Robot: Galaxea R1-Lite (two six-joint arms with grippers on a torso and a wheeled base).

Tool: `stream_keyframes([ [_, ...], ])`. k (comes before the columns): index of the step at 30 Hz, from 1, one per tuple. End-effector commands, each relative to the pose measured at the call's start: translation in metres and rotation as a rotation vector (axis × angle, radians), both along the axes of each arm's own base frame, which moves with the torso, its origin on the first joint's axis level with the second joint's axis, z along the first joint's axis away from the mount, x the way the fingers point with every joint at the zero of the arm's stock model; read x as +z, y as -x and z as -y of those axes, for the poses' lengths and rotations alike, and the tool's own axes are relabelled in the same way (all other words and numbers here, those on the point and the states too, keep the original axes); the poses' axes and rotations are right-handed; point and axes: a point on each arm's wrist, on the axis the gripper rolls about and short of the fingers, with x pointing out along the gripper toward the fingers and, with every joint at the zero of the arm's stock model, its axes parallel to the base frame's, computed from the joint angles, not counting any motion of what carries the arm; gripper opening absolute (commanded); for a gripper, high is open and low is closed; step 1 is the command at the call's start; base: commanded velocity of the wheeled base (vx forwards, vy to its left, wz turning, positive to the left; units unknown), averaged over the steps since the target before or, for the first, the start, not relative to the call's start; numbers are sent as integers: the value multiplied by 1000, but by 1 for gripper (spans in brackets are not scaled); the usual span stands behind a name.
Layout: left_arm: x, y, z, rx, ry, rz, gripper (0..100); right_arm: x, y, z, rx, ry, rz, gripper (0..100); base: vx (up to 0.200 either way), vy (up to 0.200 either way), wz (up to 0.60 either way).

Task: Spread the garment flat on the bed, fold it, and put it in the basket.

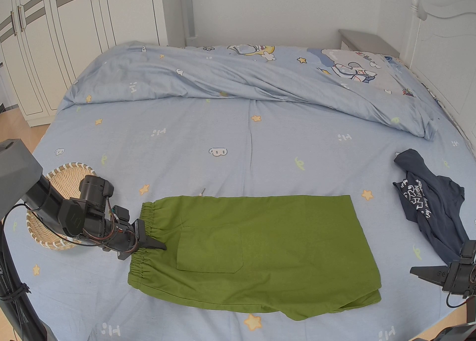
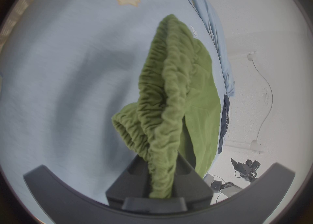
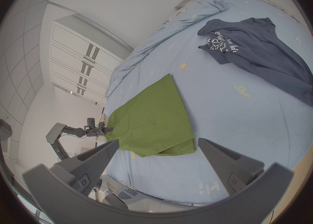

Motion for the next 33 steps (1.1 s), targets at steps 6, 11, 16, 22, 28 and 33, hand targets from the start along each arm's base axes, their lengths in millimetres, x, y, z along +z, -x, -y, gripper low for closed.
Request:
stream_keyframes([
  [6,24,-4,-40,86,-22,62,0,-2,0,-1,7,-6,-10,100,0,0,0],
  [11,36,-5,-43,69,-35,3,0,-3,1,-2,18,-7,-14,100,0,0,0],
  [16,59,-2,-47,63,-49,1,0,-3,1,-2,21,-6,-11,100,0,0,0],
  [22,97,10,-41,50,-40,-8,0,-3,1,-2,21,-7,-13,100,0,0,0],
  [28,115,18,-25,28,-27,-17,0,-3,2,-2,21,-6,-11,100,0,0,0],
  [33,132,28,3,12,12,-32,0,-3,2,-2,21,-5,-10,100,0,0,0],
])
